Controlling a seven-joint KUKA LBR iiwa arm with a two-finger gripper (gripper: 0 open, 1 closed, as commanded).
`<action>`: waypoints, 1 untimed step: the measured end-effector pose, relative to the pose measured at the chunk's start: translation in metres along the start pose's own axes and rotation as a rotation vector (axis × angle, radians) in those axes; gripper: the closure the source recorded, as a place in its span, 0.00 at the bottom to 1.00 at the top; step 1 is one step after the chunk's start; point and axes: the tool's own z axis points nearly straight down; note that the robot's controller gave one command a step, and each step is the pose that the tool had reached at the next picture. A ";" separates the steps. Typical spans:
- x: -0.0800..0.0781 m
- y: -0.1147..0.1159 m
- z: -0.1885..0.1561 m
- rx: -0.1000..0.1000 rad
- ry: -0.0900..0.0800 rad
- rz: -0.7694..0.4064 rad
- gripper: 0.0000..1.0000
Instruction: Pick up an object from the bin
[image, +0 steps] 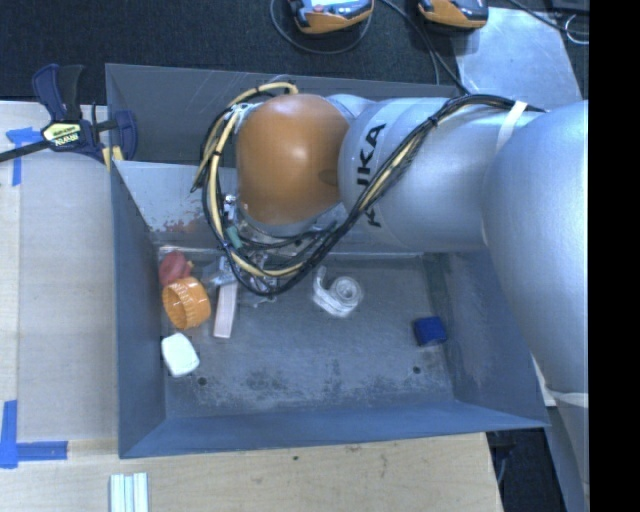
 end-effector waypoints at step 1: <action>0.000 0.000 -0.016 0.001 0.000 0.000 1.00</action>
Offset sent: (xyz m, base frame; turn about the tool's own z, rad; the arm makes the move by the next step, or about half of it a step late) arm 0.0001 0.0000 0.0436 0.0000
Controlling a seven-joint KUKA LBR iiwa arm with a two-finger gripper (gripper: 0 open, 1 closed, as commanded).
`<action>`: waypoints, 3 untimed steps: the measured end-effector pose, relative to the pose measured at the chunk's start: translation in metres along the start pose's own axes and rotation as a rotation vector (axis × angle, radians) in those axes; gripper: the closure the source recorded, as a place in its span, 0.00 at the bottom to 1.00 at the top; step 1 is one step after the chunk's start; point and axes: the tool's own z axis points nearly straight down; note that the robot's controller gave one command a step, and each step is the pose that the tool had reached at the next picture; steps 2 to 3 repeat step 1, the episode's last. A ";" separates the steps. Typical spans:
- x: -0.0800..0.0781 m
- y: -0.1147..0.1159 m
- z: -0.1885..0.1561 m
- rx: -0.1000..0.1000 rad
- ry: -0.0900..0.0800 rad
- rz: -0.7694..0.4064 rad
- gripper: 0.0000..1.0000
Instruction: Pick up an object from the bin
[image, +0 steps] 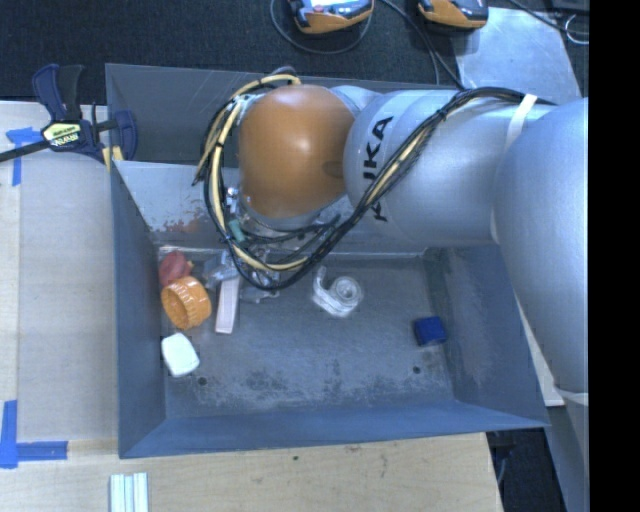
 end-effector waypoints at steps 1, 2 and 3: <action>-0.001 -0.001 -0.011 0.004 -0.003 0.001 1.00; -0.001 -0.001 -0.011 0.004 -0.003 0.001 1.00; -0.001 -0.001 -0.011 0.004 -0.003 0.001 1.00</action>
Offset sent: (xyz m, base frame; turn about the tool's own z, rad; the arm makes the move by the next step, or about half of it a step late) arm 0.0000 -0.0001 0.0586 0.0000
